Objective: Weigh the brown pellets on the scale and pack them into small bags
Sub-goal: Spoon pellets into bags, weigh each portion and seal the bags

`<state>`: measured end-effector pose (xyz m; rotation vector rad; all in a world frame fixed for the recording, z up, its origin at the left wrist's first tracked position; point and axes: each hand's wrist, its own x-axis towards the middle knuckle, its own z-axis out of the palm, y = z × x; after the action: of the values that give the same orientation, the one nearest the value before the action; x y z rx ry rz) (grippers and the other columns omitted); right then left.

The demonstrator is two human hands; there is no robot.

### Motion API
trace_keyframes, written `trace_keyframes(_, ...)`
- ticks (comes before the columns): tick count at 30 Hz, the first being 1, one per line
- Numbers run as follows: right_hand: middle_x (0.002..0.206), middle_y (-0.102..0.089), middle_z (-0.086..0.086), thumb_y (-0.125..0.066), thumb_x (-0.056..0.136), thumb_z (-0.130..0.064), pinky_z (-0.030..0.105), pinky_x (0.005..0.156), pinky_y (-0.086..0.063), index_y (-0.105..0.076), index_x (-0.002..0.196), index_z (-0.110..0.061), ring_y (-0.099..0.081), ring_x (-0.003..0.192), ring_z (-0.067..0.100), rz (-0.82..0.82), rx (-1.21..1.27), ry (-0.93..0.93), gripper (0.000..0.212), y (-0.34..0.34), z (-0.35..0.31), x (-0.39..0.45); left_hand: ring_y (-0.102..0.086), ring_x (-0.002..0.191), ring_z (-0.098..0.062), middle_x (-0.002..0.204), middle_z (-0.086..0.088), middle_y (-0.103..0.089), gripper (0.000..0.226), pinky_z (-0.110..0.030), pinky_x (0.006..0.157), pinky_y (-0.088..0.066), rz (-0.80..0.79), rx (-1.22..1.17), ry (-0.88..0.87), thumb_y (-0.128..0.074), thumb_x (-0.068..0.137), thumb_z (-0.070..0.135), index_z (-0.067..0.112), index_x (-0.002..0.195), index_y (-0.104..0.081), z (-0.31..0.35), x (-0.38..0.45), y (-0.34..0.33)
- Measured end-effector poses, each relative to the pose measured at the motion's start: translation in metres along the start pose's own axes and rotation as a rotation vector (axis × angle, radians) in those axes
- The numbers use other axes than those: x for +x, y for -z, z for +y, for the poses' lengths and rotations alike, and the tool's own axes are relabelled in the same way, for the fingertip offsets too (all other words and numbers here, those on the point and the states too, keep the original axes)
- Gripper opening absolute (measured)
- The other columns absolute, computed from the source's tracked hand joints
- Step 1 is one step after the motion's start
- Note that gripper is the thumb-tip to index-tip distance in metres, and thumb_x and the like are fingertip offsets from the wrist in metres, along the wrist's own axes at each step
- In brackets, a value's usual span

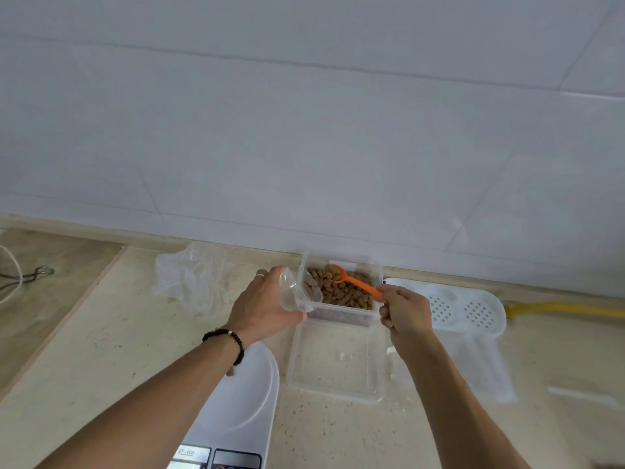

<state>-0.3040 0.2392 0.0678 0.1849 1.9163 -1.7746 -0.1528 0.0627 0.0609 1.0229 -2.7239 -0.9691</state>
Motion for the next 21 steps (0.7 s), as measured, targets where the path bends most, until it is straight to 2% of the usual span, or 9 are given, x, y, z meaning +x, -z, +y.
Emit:
trace_keyframes(5,0.067,-0.056,0.012,-0.055,0.087,0.008,0.018,0.038,-0.031,-0.07,0.092,0.001,-0.041,0.048,0.013,-0.056,0.003,0.089,0.018,0.009,-0.018,-0.019,-0.051,0.107,-0.014,0.117,0.004,-0.043,0.085,-0.031,0.081,-0.049,-0.013,0.018,-0.016,-0.079,0.065,0.048,0.028,0.135,-0.035,0.008,0.008,-0.001)
trace_keyframes(8,0.06,-0.055,0.007,-0.054,0.085,0.006,0.021,0.04,-0.032,-0.073,0.089,-0.005,-0.041,0.045,0.013,-0.06,-0.13,0.211,0.022,0.006,-0.026,-0.031,-0.051,0.11,-0.015,0.118,0.005,-0.043,0.089,-0.03,0.083,-0.048,-0.009,-0.014,-0.017,-0.08,0.064,0.048,0.028,0.137,-0.033,0.009,0.009,0.001)
trace_keyframes(10,0.054,-0.058,-0.005,-0.054,0.085,0.001,0.022,0.044,-0.036,-0.075,0.085,-0.014,-0.045,0.043,0.009,-0.075,-0.378,0.365,0.026,0.001,-0.031,-0.043,-0.051,0.108,-0.015,0.118,0.005,-0.044,0.089,-0.028,0.082,-0.047,0.002,-0.039,-0.02,-0.081,0.064,0.047,0.028,0.137,-0.034,0.008,0.008,0.002)
trace_keyframes(13,0.069,-0.064,-0.009,-0.055,0.086,-0.003,0.017,0.051,-0.039,-0.076,0.087,-0.018,-0.05,0.051,0.004,-0.166,-0.763,0.742,0.026,-0.012,-0.033,-0.072,-0.052,0.104,-0.014,0.118,0.005,-0.045,0.09,-0.029,0.081,-0.048,-0.013,-0.077,-0.061,-0.082,0.064,0.048,0.029,0.138,-0.034,0.005,0.004,0.005)
trace_keyframes(15,0.077,-0.06,-0.012,-0.055,0.086,-0.001,0.015,0.055,-0.037,-0.076,0.09,-0.017,-0.051,0.06,0.001,-0.198,-0.898,0.953,0.027,-0.019,-0.028,-0.086,-0.052,0.099,-0.012,0.114,0.005,-0.045,0.089,-0.027,0.079,-0.048,-0.028,-0.098,-0.106,-0.082,0.064,0.048,0.031,0.138,-0.034,0.001,-0.001,0.007)
trace_keyframes(18,0.076,-0.058,-0.016,-0.059,0.082,0.001,0.009,0.057,-0.035,-0.075,0.086,-0.017,-0.049,0.059,0.002,-0.041,-0.87,1.027,0.024,-0.025,-0.023,-0.102,-0.052,0.096,-0.012,0.113,0.004,-0.044,0.089,-0.025,0.076,-0.046,-0.063,-0.114,-0.158,-0.082,0.066,0.044,0.031,0.14,-0.033,-0.007,-0.007,0.014)
trace_keyframes(21,0.074,-0.068,-0.007,-0.063,0.08,0.002,0.01,0.056,-0.039,-0.076,0.08,-0.013,-0.056,0.06,0.009,0.166,-0.753,0.966,0.019,-0.031,-0.016,-0.132,-0.052,0.098,-0.015,0.115,0.002,-0.044,0.092,-0.025,0.077,-0.044,-0.118,-0.125,-0.218,-0.082,0.067,0.043,0.029,0.143,-0.03,-0.018,-0.016,0.023)
